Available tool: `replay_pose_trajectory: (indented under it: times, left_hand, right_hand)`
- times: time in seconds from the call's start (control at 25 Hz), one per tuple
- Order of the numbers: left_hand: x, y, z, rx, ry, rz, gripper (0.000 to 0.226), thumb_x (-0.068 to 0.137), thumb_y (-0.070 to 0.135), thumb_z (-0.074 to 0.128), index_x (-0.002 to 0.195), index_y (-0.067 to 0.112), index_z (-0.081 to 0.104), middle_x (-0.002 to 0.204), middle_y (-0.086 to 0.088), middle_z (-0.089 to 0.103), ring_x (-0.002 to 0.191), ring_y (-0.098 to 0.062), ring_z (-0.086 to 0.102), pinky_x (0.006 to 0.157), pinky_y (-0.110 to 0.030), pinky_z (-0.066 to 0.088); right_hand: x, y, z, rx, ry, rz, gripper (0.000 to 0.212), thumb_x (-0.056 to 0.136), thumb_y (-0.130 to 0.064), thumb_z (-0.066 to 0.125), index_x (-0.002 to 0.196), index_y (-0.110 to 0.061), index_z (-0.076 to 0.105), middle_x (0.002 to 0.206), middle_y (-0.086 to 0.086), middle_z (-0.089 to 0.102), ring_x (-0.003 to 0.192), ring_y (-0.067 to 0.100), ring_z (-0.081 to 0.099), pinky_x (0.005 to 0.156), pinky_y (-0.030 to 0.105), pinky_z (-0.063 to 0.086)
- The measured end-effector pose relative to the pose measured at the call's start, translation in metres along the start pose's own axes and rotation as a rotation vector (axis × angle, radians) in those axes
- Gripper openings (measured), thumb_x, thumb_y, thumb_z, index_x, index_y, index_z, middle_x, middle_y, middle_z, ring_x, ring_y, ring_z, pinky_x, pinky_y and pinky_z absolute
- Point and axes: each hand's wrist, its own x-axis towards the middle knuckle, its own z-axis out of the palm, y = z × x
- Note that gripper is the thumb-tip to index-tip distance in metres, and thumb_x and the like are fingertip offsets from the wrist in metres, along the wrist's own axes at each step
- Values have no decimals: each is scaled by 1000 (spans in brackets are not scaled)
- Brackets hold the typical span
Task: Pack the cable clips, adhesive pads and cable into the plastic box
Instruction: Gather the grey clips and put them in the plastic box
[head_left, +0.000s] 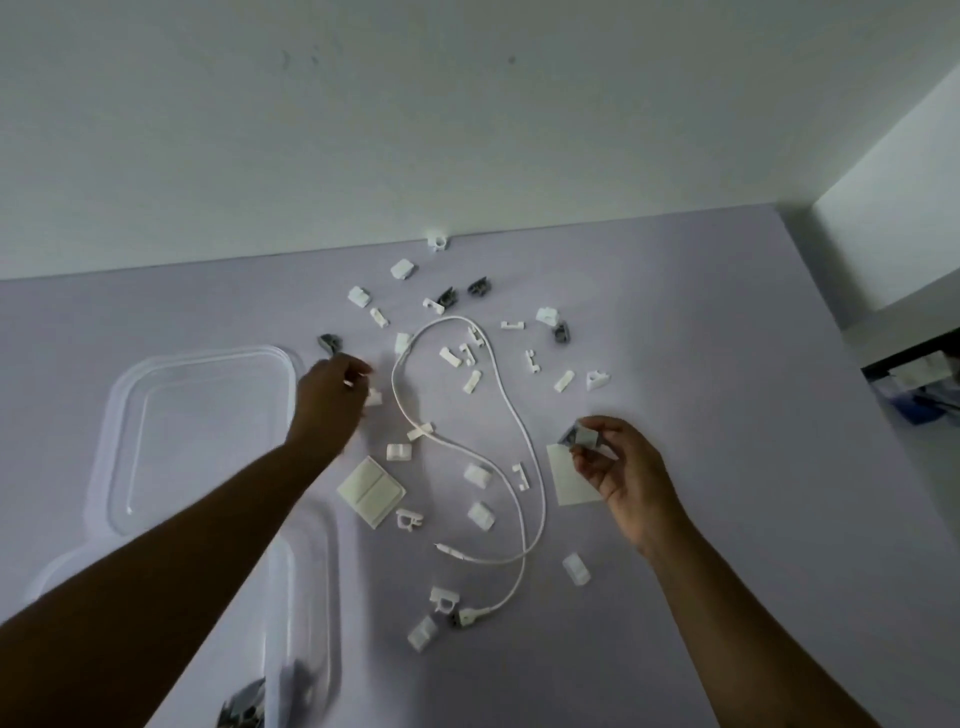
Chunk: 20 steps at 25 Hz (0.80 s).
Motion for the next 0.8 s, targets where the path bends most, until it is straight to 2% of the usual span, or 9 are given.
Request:
replay_pose_trajectory:
  times: [0.08, 0.2, 0.32, 0.44, 0.56, 0.64, 0.72, 0.8]
  left_hand:
    - [23, -5, -10, 225, 73, 122, 21, 92, 4, 54, 111, 2, 63, 116, -23, 60, 107, -36, 58, 92, -39, 47]
    - [48, -5, -14, 347, 69, 104, 26, 95, 9, 52, 120, 4, 58, 130, -24, 48, 125, -42, 42, 102, -48, 40]
    - [61, -3, -13, 321, 51, 12, 29, 96, 11, 51, 124, 6, 55, 135, -23, 41, 126, -45, 39, 100, -54, 43]
    - [69, -4, -9, 354, 3, 8, 31, 96, 12, 53, 126, 4, 54, 134, -24, 41, 125, -45, 40, 96, -56, 46]
    - [73, -7, -2, 400, -24, 17, 30, 94, 10, 54, 123, 1, 54, 129, -25, 44, 120, -45, 43, 92, -55, 47]
    - [75, -9, 2, 411, -18, 49, 24, 95, 6, 51, 116, -3, 56, 121, -26, 48, 114, -45, 45, 90, -52, 46]
    - [78, -13, 4, 386, 3, 84, 20, 95, 3, 47, 110, -5, 58, 116, -25, 51, 110, -45, 46, 90, -49, 44]
    - [80, -17, 3, 334, 22, 94, 19, 95, 2, 46, 107, -4, 60, 113, -25, 53, 108, -45, 48, 91, -45, 42]
  right_hand:
    - [5, -3, 6, -44, 47, 45, 29, 91, -14, 55, 63, -13, 65, 62, 5, 63, 53, 15, 62, 48, 25, 52]
    - [12, -4, 10, -533, 162, -94, 38, 90, -23, 63, 56, -18, 46, 52, -1, 45, 49, 16, 45, 45, 23, 37]
    - [16, -6, 11, -1119, 229, -391, 33, 88, -29, 66, 66, -18, 43, 59, -4, 46, 53, 14, 44, 51, 23, 33]
    - [19, -2, 20, -1500, 268, -528, 31, 90, -41, 59, 93, -14, 46, 75, -5, 52, 63, 14, 51, 51, 20, 31]
    - [26, 10, 27, -1778, 265, -606, 30, 96, -39, 47, 111, -13, 47, 91, 1, 63, 75, 18, 63, 58, 22, 36]
    - [28, 17, 28, -1890, 221, -628, 31, 98, -34, 42, 119, -13, 49, 93, 3, 65, 77, 21, 66, 59, 24, 37]
    - [32, 17, 30, -1883, 213, -632, 27, 98, -30, 43, 114, -10, 54, 87, 5, 65, 72, 23, 65, 57, 25, 37]
    - [35, 15, 30, -1857, 227, -651, 22, 96, -28, 53, 103, -8, 57, 81, 8, 64, 63, 24, 63, 52, 25, 37]
